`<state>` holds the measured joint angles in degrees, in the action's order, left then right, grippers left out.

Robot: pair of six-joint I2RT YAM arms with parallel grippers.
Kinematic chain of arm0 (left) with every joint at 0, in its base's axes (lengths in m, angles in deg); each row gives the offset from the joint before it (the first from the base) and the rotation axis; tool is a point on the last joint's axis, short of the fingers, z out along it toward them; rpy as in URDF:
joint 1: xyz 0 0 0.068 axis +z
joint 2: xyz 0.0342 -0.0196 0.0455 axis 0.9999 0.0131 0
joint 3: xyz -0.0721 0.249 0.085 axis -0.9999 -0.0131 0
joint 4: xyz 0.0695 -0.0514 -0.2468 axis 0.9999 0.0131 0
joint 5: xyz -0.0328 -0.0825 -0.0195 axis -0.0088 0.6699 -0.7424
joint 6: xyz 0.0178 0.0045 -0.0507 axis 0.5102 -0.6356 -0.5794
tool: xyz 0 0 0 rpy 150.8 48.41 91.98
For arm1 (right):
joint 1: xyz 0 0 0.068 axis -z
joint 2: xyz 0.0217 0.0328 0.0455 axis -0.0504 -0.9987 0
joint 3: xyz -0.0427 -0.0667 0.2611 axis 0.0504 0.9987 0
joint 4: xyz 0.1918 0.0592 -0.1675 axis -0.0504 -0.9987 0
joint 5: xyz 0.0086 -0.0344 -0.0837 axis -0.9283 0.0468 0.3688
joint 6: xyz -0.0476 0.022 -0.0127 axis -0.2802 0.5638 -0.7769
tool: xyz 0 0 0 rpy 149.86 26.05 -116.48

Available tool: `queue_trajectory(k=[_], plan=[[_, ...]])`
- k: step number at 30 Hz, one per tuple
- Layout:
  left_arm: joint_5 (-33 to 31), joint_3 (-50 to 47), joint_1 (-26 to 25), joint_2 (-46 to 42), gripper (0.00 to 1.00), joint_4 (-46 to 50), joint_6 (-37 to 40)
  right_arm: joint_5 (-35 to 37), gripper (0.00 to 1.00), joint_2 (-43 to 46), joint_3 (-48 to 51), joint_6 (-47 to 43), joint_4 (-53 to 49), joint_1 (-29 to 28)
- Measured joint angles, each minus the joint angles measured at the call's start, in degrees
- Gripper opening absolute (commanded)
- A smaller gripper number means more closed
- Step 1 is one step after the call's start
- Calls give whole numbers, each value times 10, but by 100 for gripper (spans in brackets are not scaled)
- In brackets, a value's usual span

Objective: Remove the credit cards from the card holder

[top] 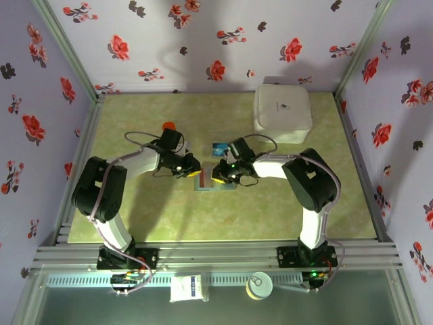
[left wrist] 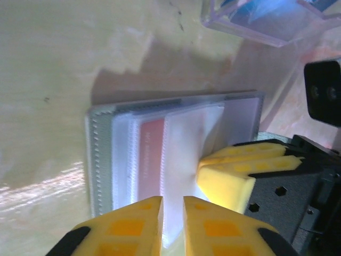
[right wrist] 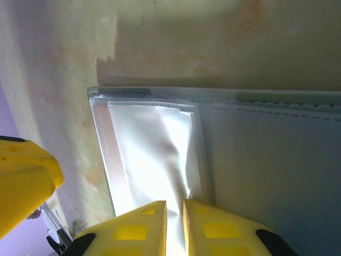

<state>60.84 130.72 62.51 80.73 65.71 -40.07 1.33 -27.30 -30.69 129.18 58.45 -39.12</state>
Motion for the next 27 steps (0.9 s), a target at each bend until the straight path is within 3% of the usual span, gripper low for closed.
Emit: queue_trajectory(k=[7, 27], plan=[[10, 1, -13, 15, 30, -20, -13, -10, 17, 0, 11, 11, 26, 3], [15, 16, -23, 57, 29, -23, -19, -17, 17, 0, 22, 24, 50, 7]])
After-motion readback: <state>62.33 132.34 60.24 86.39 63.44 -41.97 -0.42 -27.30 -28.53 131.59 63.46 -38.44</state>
